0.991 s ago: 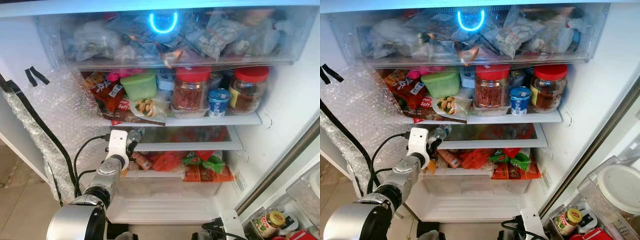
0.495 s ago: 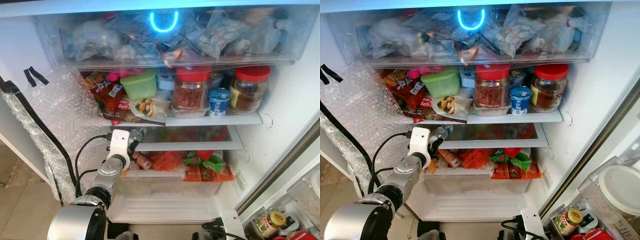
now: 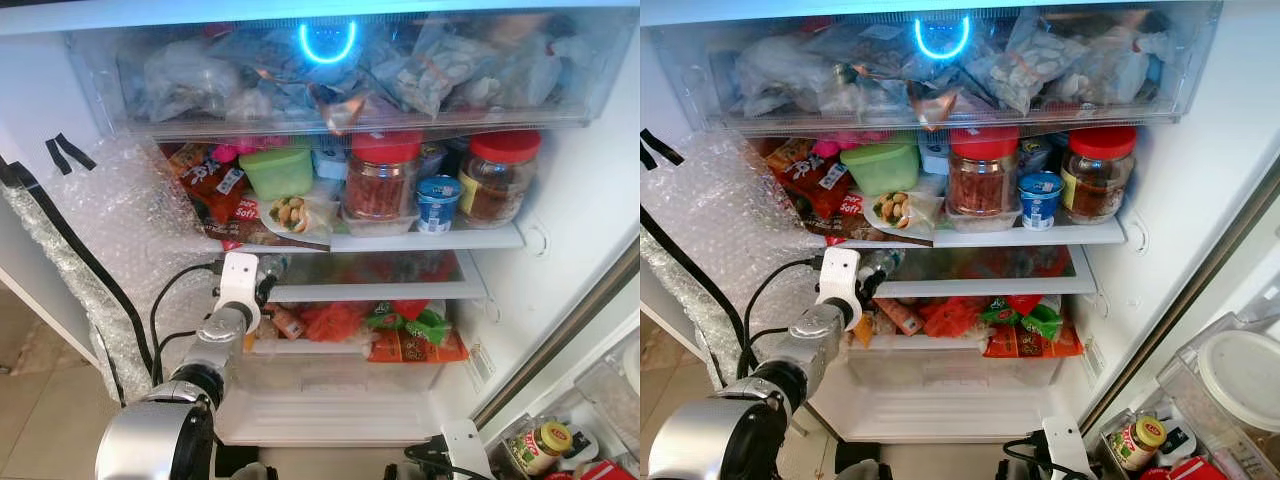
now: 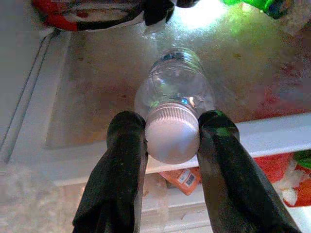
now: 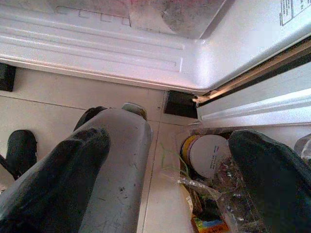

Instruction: Restocking fridge

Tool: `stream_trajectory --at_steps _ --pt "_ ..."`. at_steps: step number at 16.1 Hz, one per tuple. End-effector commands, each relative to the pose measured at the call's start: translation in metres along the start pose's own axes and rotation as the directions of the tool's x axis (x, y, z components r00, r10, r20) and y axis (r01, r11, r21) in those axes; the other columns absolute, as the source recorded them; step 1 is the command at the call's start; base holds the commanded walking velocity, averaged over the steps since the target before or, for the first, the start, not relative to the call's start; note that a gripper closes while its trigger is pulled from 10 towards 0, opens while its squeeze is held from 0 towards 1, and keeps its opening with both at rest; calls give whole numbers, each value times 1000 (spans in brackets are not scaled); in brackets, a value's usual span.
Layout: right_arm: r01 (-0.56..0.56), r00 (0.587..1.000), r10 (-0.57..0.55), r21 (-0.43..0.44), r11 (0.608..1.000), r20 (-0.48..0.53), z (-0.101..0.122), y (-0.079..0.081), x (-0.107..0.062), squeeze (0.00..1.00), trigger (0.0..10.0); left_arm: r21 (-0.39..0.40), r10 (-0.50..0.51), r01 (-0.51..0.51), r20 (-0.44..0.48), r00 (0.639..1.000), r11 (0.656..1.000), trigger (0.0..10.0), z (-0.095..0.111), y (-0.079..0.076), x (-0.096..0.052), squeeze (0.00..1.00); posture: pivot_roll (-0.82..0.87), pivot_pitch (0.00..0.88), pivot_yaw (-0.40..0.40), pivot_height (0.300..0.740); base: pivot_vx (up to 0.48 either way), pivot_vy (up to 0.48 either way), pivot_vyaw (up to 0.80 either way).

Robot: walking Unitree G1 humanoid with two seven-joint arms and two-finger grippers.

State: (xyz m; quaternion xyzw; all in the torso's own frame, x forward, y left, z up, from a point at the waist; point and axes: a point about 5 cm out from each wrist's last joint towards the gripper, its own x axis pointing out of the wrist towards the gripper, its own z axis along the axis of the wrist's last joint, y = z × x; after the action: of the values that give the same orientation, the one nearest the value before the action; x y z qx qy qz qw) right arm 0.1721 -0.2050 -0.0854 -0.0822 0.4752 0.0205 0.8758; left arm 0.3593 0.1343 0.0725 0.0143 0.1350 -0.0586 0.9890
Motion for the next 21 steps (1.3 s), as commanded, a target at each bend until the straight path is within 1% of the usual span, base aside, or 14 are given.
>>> stream_trajectory --at_steps 1,7,8,9,11,12,13,14,15,16,17,19,20,21 --pt "6 999 -6 -6 1000 -50 -14 -1 -2 0 10000 -17 41 -41 -8 999 999 10000 1 8 0 1000 -105 0 48 652 0 0 0" --pt "2 999 -3 -6 1000 -41 -11 -1 -2 0 10000 -17 80 -80 16 997 997 10000 6 14 1 1000 -103 0 47 652 0 0 0" --pt "3 999 -3 -6 1000 -38 -10 -1 -2 0 10000 -9 91 -91 33 995 996 10000 9 16 1 1000 -103 0 46 652 0 0 0" --pt "5 999 -5 -4 1000 -36 -10 -1 -2 0 10000 6 85 -85 59 995 996 10000 13 16 1 1000 -105 0 46 652 0 0 0" --pt "9 999 -10 -3 1000 -32 -9 -2 -1 0 10000 65 2 -10 120 993 998 10000 23 5 3 1000 -101 0 46 652 0 0 0" --pt "8 999 -8 -3 1000 -32 -9 -2 -1 0 10000 120 -52 36 135 990 992 10000 23 -2 3 0 -99 0 46 652 0 0 0" --pt "7 999 -7 -2 1000 -31 -8 -1 -1 0 10000 139 -92 73 139 986 988 10000 18 -7 0 0 -90 0 48 652 0 0 0" --pt "5 1000 -5 -1 1000 -30 -8 0 -1 0 10000 192 -150 123 131 980 974 10000 7 -12 -5 0 -86 0 49 652 0 0 0" --pt "4 1000 -4 1 1000 -29 -8 0 -1 0 10000 256 -200 167 111 973 952 10000 -9 -15 -12 0 -83 0 52 652 0 0 0" --pt "3 1000 -3 2 1000 -29 -8 1 -1 0 10000 277 -218 189 78 973 942 10000 -26 -14 -20 0 -82 0 54 652 0 0 0" --pt "4 1000 -4 3 1000 -29 -8 1 -1 0 10000 271 -207 188 44 977 944 10000 -40 -10 -26 0 -79 0 53 652 0 0 0" --pt "3 1000 -3 1 1000 -30 -7 1 -1 0 10000 241 -169 188 -96 981 952 10000 -85 0 -48 0 -68 0 53 652 0 0 0" --pt "1 1000 -1 -2 1000 -31 -7 1 -1 0 10000 230 -145 176 -145 979 957 10000 -101 3 -58 0 -68 0 51 652 0 0 0" --pt "0 1000 0 -3 1000 -30 -7 1 -1 0 10000 221 -119 157 -177 977 963 10000 -111 6 -65 0 -65 0 48 652 0 0 0"
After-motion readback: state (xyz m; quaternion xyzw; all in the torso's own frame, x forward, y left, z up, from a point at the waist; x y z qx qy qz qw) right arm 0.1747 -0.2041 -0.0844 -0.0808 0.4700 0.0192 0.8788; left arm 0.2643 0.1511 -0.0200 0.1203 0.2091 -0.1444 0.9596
